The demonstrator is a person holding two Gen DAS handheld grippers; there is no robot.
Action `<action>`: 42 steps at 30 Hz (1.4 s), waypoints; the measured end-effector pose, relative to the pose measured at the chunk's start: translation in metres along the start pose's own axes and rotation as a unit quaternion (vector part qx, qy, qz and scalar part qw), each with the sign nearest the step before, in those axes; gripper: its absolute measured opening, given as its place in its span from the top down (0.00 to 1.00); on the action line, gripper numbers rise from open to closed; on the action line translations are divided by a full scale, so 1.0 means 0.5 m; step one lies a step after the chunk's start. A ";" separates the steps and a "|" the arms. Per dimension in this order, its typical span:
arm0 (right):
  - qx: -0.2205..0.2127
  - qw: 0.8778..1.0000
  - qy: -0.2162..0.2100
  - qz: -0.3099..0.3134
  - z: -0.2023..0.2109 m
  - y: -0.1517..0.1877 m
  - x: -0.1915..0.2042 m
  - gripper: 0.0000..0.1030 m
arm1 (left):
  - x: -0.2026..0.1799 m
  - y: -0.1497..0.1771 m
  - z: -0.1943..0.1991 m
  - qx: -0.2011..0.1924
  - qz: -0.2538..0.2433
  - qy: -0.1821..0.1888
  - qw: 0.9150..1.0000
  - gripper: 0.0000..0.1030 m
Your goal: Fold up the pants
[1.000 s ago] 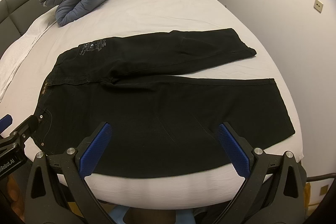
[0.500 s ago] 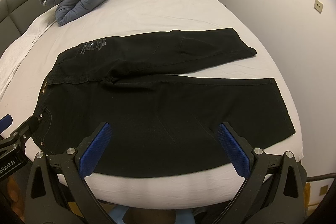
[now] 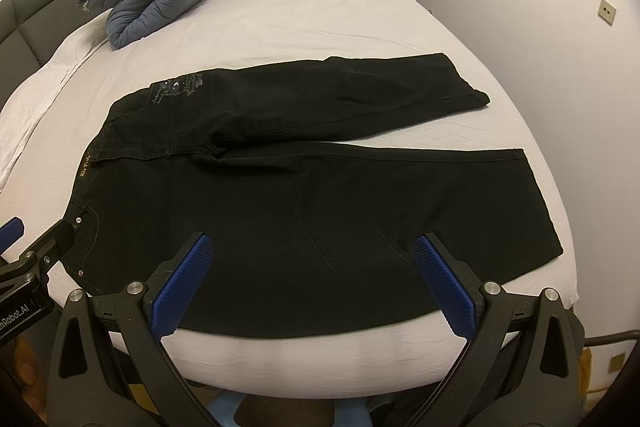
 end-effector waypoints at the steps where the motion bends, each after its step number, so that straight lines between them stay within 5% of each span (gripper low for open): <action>1: 0.000 1.000 0.000 0.000 0.000 0.000 0.000 0.00 | 0.000 -0.001 0.000 0.000 0.000 0.000 1.000 0.00; 34: 0.005 1.000 -0.001 0.012 -0.018 -0.003 0.024 0.00 | 0.008 -0.011 -0.014 -0.008 -0.011 -0.010 1.000 0.00; 42: 0.002 0.999 -0.028 0.036 -0.063 -0.044 0.042 0.00 | 0.038 -0.066 -0.072 -0.004 0.007 0.025 1.000 0.00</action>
Point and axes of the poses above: each gripper's, at about its wrist camera, not at the fingertips, and z roughly against the way its jaws point, x to its left, y to its underside, the point moved 8 cm from there along -z, roughly the way its jaws point, and after that the axes turned 5 degrees about z, right-handed, at the moved point
